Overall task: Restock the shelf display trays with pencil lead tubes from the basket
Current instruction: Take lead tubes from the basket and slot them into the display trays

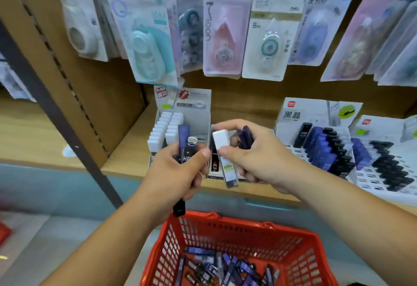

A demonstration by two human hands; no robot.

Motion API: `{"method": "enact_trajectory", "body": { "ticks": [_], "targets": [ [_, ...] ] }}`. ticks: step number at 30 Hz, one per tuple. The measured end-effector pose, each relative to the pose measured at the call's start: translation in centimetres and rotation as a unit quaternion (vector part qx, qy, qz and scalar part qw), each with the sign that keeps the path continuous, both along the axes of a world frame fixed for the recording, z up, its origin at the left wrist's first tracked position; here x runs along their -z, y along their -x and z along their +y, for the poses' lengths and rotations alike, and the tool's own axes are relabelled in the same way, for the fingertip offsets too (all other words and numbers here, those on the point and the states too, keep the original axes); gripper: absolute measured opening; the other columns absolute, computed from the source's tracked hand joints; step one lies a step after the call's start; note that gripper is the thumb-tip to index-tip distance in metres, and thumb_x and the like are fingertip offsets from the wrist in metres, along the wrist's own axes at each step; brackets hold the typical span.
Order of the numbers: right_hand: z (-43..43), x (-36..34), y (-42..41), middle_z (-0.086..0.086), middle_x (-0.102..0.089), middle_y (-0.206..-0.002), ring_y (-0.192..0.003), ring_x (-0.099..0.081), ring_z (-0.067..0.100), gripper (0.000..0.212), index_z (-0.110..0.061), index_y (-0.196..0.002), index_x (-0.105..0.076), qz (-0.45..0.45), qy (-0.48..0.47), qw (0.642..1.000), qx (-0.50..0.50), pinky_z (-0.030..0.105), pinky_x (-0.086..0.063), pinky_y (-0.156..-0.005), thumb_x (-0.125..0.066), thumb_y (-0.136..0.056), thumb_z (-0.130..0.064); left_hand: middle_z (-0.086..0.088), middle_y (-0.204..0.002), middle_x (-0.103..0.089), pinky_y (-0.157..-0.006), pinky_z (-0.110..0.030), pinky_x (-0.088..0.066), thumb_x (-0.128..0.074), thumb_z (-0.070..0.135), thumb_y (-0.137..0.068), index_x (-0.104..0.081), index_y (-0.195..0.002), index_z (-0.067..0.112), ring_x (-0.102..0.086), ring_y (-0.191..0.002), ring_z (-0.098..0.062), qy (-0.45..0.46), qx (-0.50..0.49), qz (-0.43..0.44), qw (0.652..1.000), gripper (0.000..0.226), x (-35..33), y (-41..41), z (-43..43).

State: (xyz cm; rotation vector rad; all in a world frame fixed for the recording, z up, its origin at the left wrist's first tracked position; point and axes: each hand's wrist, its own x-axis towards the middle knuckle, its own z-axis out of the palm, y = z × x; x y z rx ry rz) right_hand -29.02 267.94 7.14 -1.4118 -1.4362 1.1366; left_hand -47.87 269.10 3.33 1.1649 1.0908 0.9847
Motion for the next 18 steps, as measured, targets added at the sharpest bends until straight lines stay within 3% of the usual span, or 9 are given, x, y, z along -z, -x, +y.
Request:
{"method": "enact_trajectory", "body": {
  "ticks": [6, 12, 18],
  "targets": [
    [3.8, 0.6, 3.3, 0.017, -0.069, -0.085, -0.056, -0.070, 0.027, 0.019, -0.019, -0.108, -0.066, -0.030, -0.044, 0.995, 0.082, 0.019, -0.040, -0.040, -0.073, -0.094, -0.009, -0.013, -0.070, -0.063, -0.040, -0.023, -0.027, -0.063, 0.008, -0.099, -0.060, -0.101, 0.007, -0.050, -0.050, -0.018, 0.106, -0.007, 0.088, 0.990, 0.004, 2.4, 4.0, 0.7],
    [6.2, 3.9, 7.2, 0.010, -0.063, -0.086, -0.057, -0.070, 0.029, 0.013, -0.019, -0.098, -0.061, -0.084, -0.054, 0.993, 0.067, 0.025, -0.051, -0.051, -0.071, -0.096, -0.011, -0.020, -0.082, -0.074, -0.043, -0.026, -0.034, -0.067, 0.012, -0.099, -0.065, -0.105, -0.005, -0.064, -0.060, -0.019, 0.107, -0.026, 0.117, 0.987, 0.018, 3.1, 7.1, 1.0],
    [6.5, 5.3, 8.1, 0.016, -0.062, -0.090, -0.060, -0.068, 0.031, 0.013, -0.016, -0.098, -0.060, -0.106, -0.062, 0.990, 0.063, 0.023, -0.052, -0.051, -0.072, -0.095, -0.011, -0.015, -0.084, -0.078, -0.044, -0.026, -0.036, -0.063, 0.006, -0.097, -0.064, -0.103, 0.001, -0.071, -0.067, -0.020, 0.117, -0.045, 0.123, 0.984, 0.007, 3.3, 8.5, 1.2]
  ]
}}
